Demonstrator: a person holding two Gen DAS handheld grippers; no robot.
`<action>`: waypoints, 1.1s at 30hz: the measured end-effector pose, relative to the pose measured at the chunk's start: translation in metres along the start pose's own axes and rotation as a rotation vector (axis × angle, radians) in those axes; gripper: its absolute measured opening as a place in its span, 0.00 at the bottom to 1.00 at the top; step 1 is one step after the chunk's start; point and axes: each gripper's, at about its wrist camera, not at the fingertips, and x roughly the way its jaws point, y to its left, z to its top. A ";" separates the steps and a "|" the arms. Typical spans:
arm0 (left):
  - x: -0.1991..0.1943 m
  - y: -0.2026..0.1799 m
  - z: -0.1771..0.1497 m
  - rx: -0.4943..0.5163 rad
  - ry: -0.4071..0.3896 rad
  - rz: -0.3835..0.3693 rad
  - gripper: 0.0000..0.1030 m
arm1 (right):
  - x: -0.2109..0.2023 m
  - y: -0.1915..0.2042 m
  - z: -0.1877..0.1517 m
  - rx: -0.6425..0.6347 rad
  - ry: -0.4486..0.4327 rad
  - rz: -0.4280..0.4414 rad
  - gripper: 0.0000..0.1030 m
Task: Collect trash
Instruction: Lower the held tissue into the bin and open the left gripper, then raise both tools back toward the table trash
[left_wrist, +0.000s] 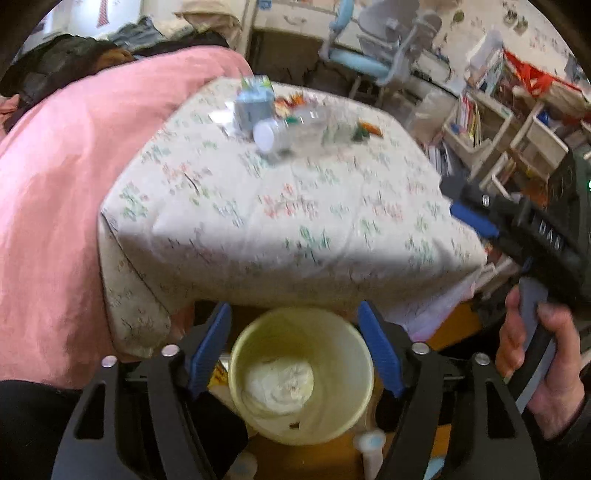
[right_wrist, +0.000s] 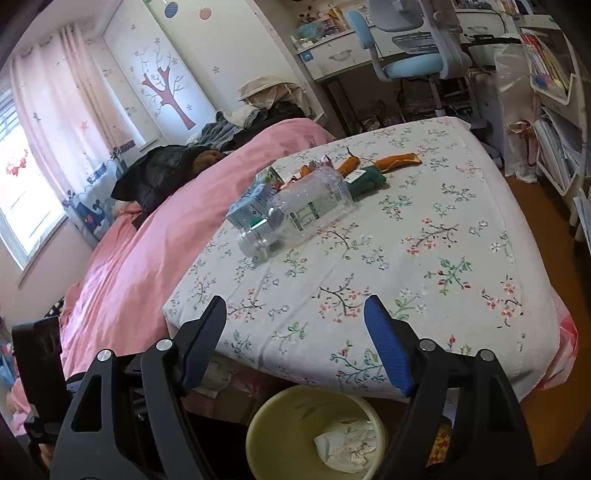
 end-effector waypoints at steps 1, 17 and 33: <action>-0.002 0.002 0.001 -0.010 -0.018 0.006 0.71 | 0.000 0.002 0.001 -0.007 -0.002 -0.001 0.72; -0.014 0.013 0.006 -0.079 -0.115 0.043 0.73 | -0.002 0.005 0.004 -0.006 -0.015 0.001 0.72; -0.021 0.014 0.005 -0.091 -0.141 0.049 0.82 | -0.003 0.006 0.004 -0.003 -0.011 0.000 0.72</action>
